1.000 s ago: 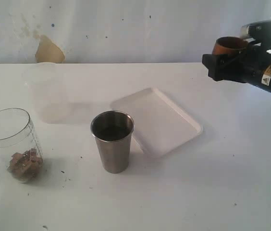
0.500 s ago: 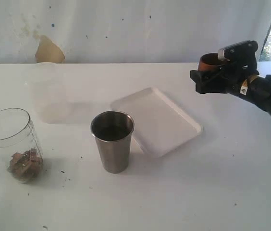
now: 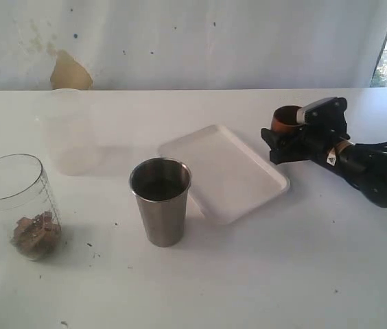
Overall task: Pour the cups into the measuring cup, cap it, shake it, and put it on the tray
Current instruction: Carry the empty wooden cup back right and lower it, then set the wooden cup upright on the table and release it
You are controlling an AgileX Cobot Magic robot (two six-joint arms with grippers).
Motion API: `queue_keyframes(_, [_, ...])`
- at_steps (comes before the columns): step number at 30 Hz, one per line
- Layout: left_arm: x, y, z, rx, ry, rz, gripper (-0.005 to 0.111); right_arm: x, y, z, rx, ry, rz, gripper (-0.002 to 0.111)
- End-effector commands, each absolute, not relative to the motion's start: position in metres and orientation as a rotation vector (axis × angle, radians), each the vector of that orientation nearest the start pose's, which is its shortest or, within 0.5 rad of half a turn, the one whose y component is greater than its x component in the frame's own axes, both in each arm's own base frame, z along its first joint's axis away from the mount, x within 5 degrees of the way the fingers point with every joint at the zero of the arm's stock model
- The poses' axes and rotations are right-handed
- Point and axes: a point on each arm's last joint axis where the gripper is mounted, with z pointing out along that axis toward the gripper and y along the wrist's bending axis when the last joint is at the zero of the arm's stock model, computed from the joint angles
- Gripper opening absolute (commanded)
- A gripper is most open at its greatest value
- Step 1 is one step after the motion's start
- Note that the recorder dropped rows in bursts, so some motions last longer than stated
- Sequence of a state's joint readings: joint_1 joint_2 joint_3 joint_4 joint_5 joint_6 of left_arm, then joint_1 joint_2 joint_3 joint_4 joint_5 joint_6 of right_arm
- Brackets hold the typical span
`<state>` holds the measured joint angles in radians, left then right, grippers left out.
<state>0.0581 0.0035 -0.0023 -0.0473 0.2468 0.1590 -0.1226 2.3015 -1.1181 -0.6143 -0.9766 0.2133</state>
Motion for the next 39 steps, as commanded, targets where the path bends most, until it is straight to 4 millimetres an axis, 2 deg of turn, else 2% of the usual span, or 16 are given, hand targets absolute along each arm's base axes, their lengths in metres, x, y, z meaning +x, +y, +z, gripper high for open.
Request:
queue_keyframes(1, [0.055, 0.002, 0.192, 0.056, 1.717, 0.116, 0.0, 0.437, -0.013, 0.076, -0.372, 1.687, 0.233, 0.0])
queue_keyframes(6, [0.055, 0.002, 0.192, 0.056, 1.717, 0.116, 0.0, 0.438, -0.012, 0.069, -0.336, 1.694, 0.278, 0.0])
queue_keyframes(9, [0.055, 0.002, 0.192, 0.056, 1.717, 0.116, 0.0, 0.438, -0.012, 0.064, -0.33, 1.704, 0.285, 0.008])
queue_keyframes(12, [0.055, 0.002, 0.192, 0.056, 1.717, 0.116, 0.0, 0.438, -0.012, 0.063, -0.329, 1.706, 0.286, 0.026])
queue_keyframes(17, [0.055, 0.002, 0.192, 0.056, 1.717, 0.116, 0.0, 0.438, -0.012, 0.066, -0.307, 1.685, 0.3, 0.074])
queue_keyframes(19, [0.055, 0.002, 0.192, 0.056, 1.717, 0.116, 0.0, 0.44, -0.013, 0.066, -0.282, 1.699, 0.303, 0.087])
queue_keyframes(21, [0.055, 0.002, 0.192, 0.056, 1.717, 0.116, 0.0, 0.44, -0.014, 0.065, -0.272, 1.716, 0.302, 0.093])
queue_keyframes(29, [0.055, 0.002, 0.192, 0.056, 1.717, 0.116, 0.0, 0.441, -0.014, 0.068, -0.266, 1.727, 0.306, 0.095])
queue_keyframes(39, [0.055, 0.002, 0.192, 0.056, 1.717, 0.116, 0.0, 0.443, -0.012, 0.111, -0.273, 1.656, 0.335, 0.095])
